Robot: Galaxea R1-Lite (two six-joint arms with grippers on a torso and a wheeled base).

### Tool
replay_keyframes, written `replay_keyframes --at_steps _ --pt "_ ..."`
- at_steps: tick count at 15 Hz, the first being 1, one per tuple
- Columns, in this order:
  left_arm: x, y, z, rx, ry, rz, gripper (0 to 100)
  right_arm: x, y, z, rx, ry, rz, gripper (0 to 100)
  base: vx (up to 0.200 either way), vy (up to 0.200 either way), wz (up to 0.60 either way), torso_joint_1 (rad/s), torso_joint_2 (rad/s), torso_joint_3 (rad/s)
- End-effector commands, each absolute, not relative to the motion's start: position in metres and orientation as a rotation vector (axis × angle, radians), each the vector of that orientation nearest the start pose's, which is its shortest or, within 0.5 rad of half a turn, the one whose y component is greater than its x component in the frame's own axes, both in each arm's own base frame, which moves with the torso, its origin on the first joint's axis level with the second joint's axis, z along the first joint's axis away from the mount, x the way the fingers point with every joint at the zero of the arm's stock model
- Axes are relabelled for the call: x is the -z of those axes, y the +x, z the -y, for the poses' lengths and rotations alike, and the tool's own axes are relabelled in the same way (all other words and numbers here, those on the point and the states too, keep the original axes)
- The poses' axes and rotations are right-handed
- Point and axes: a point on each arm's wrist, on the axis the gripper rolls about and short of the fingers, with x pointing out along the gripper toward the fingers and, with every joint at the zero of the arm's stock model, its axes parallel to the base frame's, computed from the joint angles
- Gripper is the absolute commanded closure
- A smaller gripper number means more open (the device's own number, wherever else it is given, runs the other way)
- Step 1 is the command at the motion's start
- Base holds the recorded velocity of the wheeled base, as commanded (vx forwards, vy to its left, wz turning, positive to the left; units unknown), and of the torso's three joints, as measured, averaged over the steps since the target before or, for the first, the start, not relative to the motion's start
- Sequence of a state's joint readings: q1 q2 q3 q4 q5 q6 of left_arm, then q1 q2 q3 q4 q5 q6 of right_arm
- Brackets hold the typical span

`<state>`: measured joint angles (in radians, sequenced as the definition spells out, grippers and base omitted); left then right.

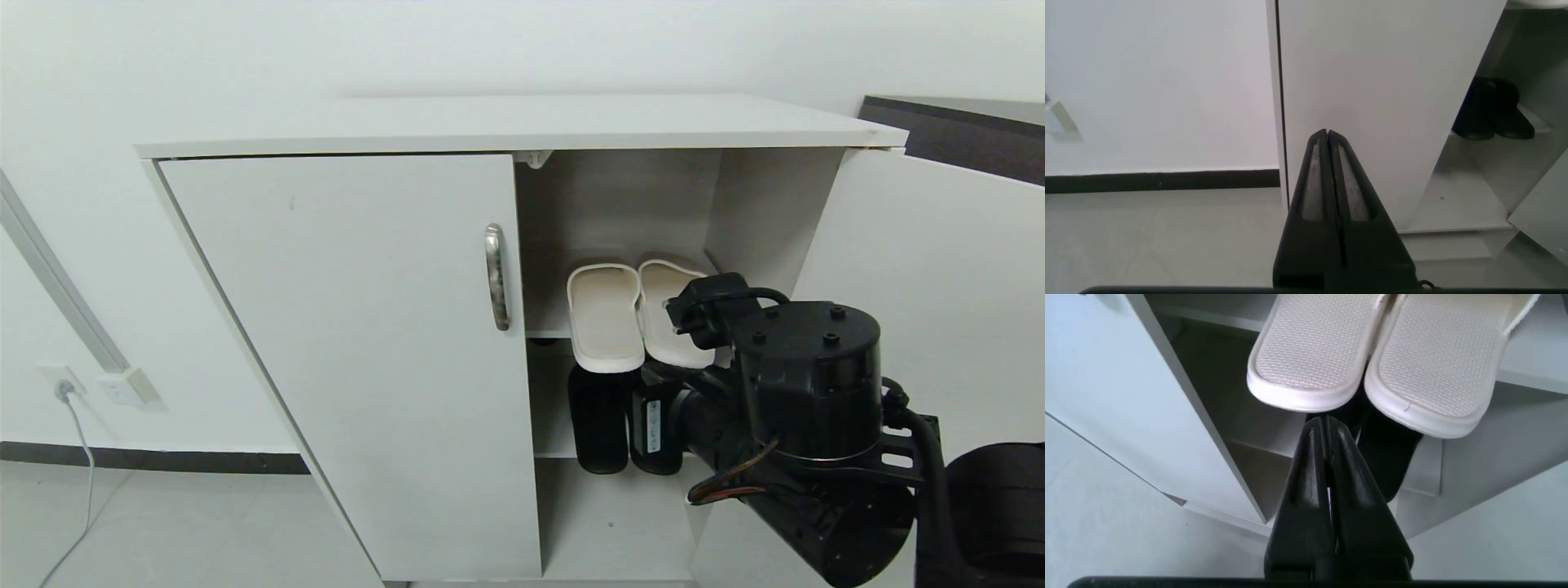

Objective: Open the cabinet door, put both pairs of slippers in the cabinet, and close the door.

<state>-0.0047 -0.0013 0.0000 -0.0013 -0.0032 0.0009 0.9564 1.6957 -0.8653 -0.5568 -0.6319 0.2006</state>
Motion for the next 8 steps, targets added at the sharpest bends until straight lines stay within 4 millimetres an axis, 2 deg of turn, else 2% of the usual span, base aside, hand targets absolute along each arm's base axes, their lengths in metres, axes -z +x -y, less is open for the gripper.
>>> replay_keyframes --at_steps 1,4,8 --pt "-0.0756 -0.0228 0.0000 0.008 0.002 0.002 100 -0.1918 0.1871 -0.2433 -0.303 -0.001 -0.226 100 0.000 0.000 0.00 0.000 0.00 0.000" --pt "-0.0756 -0.0228 0.0000 0.008 0.002 0.002 100 -0.1904 0.1866 -0.2443 -0.306 -0.004 -0.230 100 0.000 0.000 0.00 0.000 0.00 0.000" --pt "-0.0756 -0.0228 0.0000 0.009 0.002 0.002 100 -0.1904 0.1866 -0.2442 -0.304 -0.004 -0.229 100 -0.200 0.000 0.00 0.005 0.00 0.002"
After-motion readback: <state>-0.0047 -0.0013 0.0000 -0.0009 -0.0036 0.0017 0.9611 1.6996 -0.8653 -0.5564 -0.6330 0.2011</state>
